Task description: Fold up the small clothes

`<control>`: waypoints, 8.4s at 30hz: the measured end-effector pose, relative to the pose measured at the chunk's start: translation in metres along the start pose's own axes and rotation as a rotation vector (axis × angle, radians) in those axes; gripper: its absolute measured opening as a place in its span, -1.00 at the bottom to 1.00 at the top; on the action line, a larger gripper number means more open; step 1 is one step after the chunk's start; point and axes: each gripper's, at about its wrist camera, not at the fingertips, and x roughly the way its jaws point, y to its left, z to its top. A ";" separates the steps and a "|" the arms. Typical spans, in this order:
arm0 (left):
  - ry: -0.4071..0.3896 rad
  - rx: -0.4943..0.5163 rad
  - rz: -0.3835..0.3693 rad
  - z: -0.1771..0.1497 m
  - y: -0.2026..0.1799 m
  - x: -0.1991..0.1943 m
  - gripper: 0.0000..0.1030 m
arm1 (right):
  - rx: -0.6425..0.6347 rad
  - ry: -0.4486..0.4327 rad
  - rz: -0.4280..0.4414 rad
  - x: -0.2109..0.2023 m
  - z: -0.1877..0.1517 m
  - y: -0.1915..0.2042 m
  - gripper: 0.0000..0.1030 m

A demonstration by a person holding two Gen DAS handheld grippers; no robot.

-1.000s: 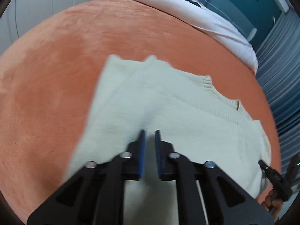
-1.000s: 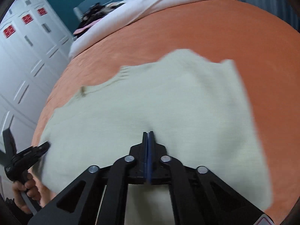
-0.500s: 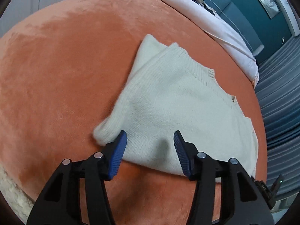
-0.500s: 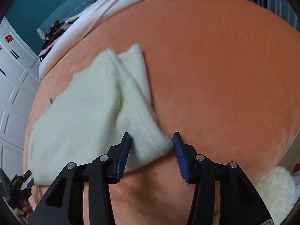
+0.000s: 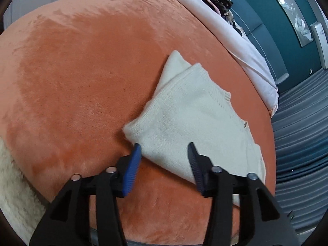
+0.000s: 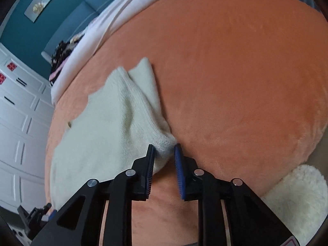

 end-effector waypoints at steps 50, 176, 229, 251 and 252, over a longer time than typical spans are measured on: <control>-0.080 0.568 -0.232 -0.065 -0.266 0.003 -0.80 | -0.123 0.168 0.248 -0.004 -0.021 0.044 -0.62; 0.165 0.376 -0.180 -0.087 -0.215 0.070 0.67 | -0.145 0.113 0.104 0.009 0.019 0.020 0.03; 0.356 0.442 -0.135 -0.099 -0.230 0.058 0.26 | -0.017 0.172 0.250 -0.024 -0.023 0.041 -0.29; 0.098 0.638 -0.311 -0.089 -0.317 -0.068 0.27 | -0.080 -0.124 0.370 -0.157 0.023 0.066 -0.28; 0.112 0.617 -0.305 -0.090 -0.314 -0.060 0.27 | -0.079 -0.104 0.363 -0.146 0.024 0.064 -0.28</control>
